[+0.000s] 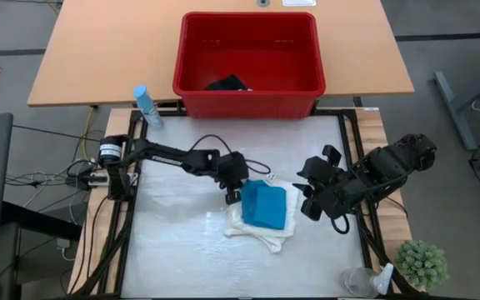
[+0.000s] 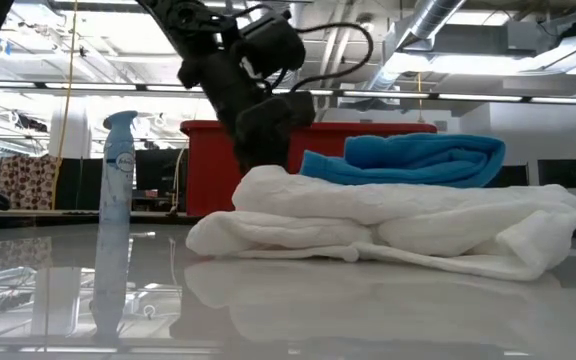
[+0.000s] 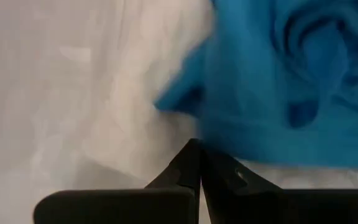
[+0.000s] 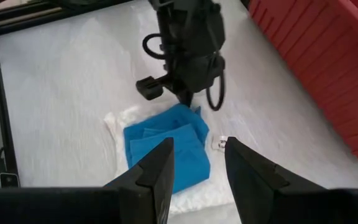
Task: Fold laundry
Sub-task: Move the stacked folded clothes to the bottom right of the table
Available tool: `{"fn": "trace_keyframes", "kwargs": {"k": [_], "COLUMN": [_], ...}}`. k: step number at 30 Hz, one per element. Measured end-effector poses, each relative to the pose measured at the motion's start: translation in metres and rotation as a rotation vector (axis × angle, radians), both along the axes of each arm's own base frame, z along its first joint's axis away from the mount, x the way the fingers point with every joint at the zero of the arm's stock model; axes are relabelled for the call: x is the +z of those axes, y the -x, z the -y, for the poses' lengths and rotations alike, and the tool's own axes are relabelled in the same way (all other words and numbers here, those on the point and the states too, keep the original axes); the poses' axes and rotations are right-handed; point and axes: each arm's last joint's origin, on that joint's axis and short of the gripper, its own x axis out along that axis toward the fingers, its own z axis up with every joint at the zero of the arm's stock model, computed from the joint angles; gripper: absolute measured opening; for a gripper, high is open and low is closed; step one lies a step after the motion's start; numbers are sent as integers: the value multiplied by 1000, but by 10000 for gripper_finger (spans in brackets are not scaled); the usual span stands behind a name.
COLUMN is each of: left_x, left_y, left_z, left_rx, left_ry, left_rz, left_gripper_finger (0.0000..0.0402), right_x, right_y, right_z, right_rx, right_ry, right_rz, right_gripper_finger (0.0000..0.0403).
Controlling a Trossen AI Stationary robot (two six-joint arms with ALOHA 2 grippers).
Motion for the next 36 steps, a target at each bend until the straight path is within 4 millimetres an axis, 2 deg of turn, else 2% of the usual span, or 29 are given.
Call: {"fn": "trace_keyframes", "kwargs": {"k": [5,9,12,19,23,27,31,36], "left_x": [-18,-28,-32,-34,-15,11,45,92], "left_y": [-1,-11,-19,-62,-88,-94,-79,-33], "left_z": [21,38,44,60,75,73,54,19], "left_rx": [-22,-76,-114,-299,-444,-483,-478,-433], "left_ry": [86,141,181,309,335,248,106,0], "left_rz": [1,11,56,167,222,198,74,-92], "left_gripper_finger": [0,0,0,0,0,0,0,0], "right_x": [0,0,0,0,1,1,1,-4], "right_y": [0,-1,-2,-5,-7,-8,-9,-11], "right_z": [0,0,2,9,12,13,12,13], "right_rx": [-2,-3,-11,-50,-65,-73,-91,-197], "right_ry": [0,-1,-2,-10,-14,-21,-40,-41], "right_rz": [0,5,7,13,19,27,41,63], "right_gripper_finger": [164,164,164,164,164,164,164,157]}}
